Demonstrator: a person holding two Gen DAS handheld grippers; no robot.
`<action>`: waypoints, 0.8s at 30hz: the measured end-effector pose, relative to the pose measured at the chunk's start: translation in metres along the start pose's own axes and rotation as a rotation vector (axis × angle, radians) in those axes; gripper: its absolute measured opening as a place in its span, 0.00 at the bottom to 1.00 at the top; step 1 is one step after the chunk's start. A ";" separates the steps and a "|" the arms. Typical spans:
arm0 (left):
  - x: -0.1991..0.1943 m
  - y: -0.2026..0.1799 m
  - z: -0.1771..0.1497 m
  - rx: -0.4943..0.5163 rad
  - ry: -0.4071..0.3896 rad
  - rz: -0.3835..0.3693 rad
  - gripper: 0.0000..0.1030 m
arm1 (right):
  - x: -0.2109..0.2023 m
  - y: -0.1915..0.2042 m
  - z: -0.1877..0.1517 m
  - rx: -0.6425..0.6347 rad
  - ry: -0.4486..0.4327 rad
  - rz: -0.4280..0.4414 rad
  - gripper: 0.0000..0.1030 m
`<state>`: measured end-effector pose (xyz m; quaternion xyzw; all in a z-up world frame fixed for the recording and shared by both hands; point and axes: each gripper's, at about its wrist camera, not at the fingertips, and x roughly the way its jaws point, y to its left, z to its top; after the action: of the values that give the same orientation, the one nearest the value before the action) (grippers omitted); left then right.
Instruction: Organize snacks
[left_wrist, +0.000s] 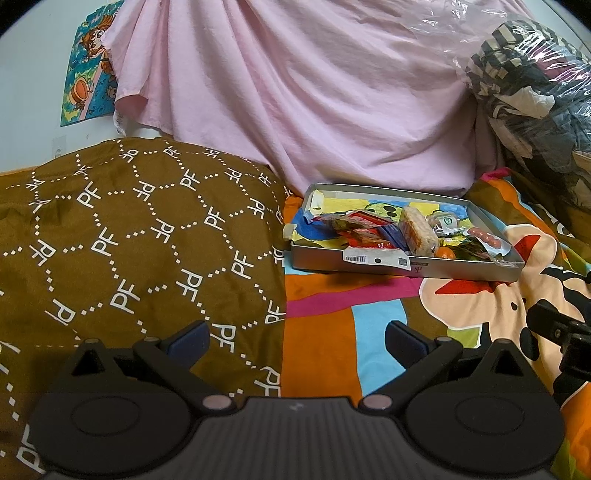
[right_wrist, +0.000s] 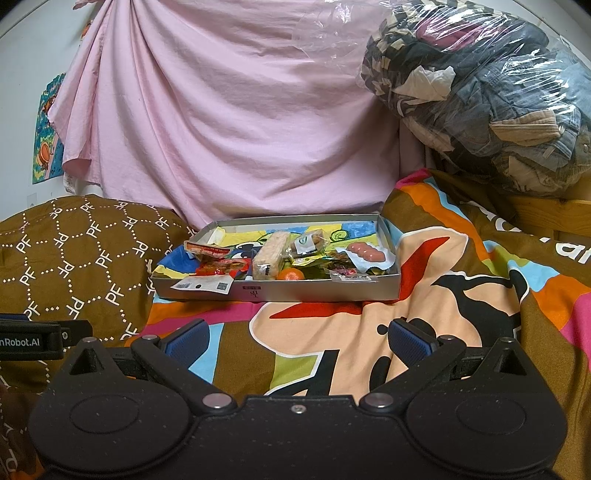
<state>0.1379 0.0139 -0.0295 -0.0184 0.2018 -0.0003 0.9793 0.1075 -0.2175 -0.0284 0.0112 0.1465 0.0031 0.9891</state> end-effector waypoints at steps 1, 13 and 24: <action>0.000 0.000 0.000 0.000 0.000 0.000 1.00 | 0.000 0.000 0.000 0.000 -0.001 0.000 0.99; 0.000 -0.001 0.000 0.008 -0.005 -0.001 1.00 | -0.001 0.001 -0.001 -0.005 -0.004 -0.009 0.99; -0.001 0.003 0.001 -0.009 0.008 0.014 1.00 | -0.001 0.002 -0.001 -0.006 -0.004 -0.009 0.99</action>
<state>0.1372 0.0171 -0.0284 -0.0216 0.2058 0.0073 0.9783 0.1063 -0.2154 -0.0294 0.0074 0.1445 -0.0011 0.9895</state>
